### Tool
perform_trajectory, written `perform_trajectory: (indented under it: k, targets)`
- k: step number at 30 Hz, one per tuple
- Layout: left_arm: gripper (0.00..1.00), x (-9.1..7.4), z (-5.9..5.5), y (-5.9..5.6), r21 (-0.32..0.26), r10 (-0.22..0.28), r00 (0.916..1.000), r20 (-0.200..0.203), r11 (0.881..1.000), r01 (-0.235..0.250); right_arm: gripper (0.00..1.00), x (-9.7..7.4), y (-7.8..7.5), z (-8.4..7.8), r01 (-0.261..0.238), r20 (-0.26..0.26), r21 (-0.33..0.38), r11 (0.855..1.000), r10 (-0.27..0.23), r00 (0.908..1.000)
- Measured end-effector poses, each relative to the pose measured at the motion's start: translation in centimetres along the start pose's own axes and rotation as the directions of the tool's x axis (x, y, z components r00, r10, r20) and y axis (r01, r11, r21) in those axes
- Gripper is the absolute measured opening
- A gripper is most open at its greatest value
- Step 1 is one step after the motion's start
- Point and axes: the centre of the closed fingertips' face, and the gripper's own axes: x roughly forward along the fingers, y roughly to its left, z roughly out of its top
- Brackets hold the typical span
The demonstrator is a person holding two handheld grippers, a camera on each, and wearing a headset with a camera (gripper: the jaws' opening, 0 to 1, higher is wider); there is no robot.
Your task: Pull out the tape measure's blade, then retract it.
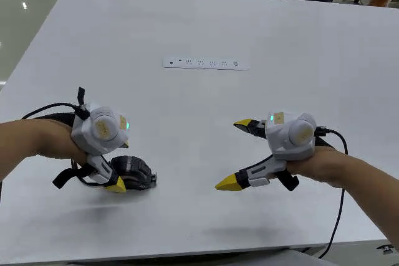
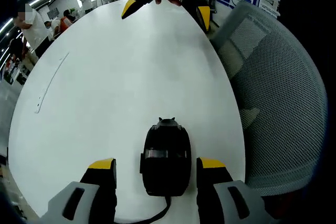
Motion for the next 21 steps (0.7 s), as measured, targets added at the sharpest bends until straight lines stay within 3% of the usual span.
perform_trajectory:
  k: [16,21]
  targets:
    - [0.49,0.4,0.1,0.1,0.019,0.005,0.9999,-0.016,1.000,-0.004,1.00,1.3,0.5,0.8,-0.023,-0.002,-0.020,1.000,0.023,0.9997]
    - [0.38,0.7,0.1,-0.7,0.041,-0.032,0.9993,-0.021,0.999,0.033,1.00,1.8,0.7,0.9,-0.033,-0.005,-0.023,0.999,0.033,0.9994]
